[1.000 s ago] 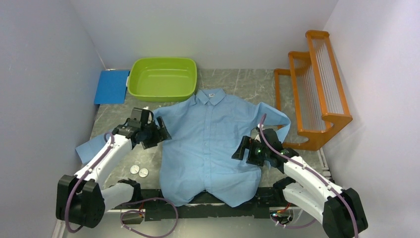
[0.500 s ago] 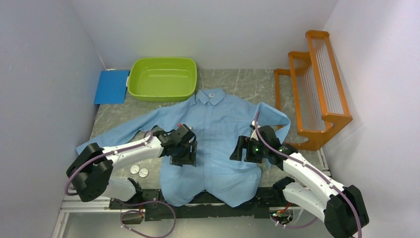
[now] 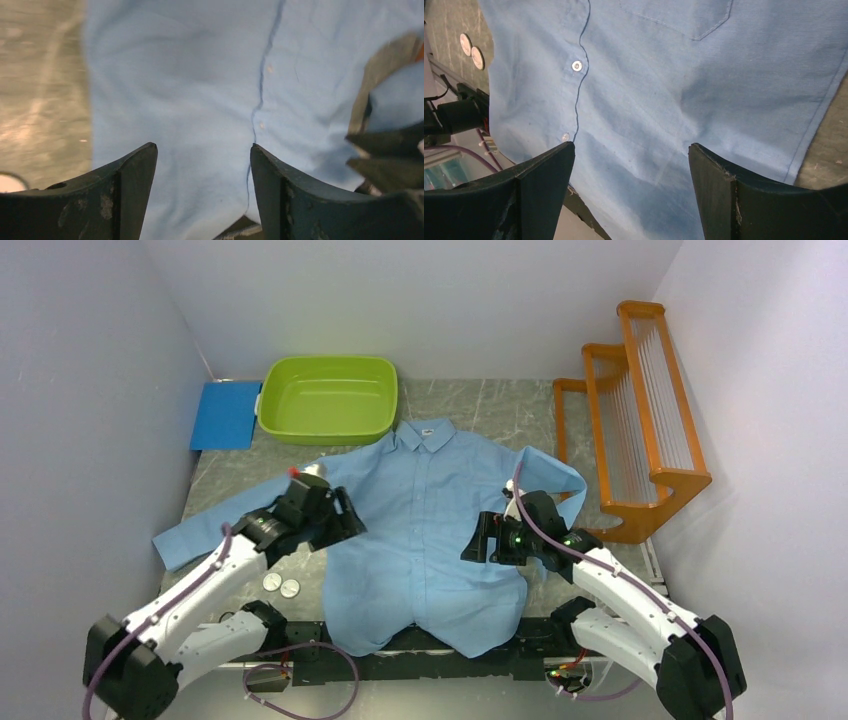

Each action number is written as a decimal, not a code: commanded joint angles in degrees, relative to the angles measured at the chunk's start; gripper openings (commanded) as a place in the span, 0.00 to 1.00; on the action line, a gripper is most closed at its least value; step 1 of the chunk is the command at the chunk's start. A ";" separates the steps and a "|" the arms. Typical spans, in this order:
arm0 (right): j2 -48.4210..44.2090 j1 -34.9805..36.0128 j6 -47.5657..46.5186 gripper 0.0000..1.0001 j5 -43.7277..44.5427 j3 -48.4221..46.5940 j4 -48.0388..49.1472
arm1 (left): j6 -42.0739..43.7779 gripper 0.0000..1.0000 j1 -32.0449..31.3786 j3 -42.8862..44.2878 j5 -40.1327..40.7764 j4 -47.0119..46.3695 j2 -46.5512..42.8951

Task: Pin the brooch onto the clothing
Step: Pick up the brooch from the center of the board.

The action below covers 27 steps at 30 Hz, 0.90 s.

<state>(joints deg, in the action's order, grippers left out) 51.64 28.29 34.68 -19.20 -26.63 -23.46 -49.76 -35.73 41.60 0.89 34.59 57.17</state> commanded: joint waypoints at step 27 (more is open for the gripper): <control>1.99 0.80 -2.67 0.89 -0.64 -1.02 3.84 | -30.07 0.50 31.88 -6.71 8.68 33.71 -8.18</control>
<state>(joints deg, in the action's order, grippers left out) 53.98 28.73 33.12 -21.02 -26.57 -20.88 -71.37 -4.14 32.95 5.26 61.08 50.94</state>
